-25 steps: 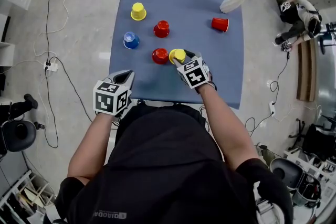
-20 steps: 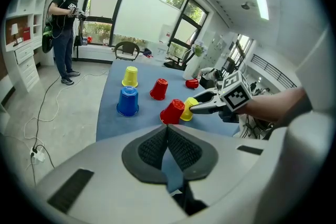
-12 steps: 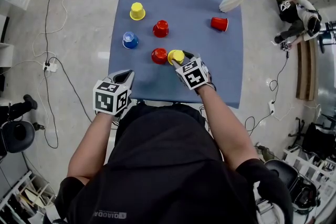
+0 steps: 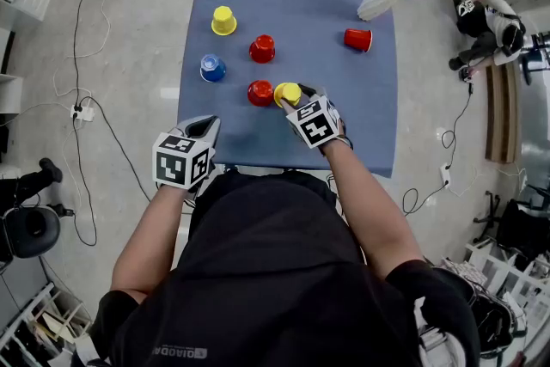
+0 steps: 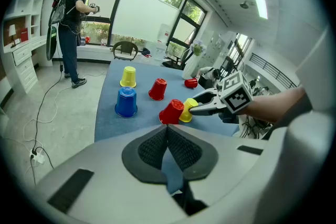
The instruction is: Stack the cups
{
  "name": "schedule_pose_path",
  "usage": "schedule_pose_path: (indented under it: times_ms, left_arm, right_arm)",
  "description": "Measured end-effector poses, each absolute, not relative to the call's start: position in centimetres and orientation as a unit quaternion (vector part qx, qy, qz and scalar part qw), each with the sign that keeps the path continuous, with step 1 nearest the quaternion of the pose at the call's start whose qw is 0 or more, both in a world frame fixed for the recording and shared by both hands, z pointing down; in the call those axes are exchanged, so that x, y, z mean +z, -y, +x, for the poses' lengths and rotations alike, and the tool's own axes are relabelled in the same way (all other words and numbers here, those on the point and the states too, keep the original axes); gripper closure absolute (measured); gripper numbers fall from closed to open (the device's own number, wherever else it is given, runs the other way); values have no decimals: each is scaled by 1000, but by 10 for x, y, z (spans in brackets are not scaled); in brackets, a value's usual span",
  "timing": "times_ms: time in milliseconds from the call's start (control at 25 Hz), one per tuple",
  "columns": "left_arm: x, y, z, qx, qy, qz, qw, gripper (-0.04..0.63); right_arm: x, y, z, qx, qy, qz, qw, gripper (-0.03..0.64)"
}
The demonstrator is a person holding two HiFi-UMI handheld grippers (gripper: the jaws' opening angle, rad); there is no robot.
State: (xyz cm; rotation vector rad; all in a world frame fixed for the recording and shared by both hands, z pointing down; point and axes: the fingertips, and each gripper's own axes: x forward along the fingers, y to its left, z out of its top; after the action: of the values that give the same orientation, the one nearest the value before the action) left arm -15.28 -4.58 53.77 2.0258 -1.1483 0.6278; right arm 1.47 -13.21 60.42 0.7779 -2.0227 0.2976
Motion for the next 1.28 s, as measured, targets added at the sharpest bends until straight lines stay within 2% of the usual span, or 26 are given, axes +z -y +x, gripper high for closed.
schedule_pose_path:
  times_ms: [1280]
  left_arm:
    - [535,53,-140,247,435,791,353,591]
  right_arm:
    - [599,125,21,129,831,303,448,380]
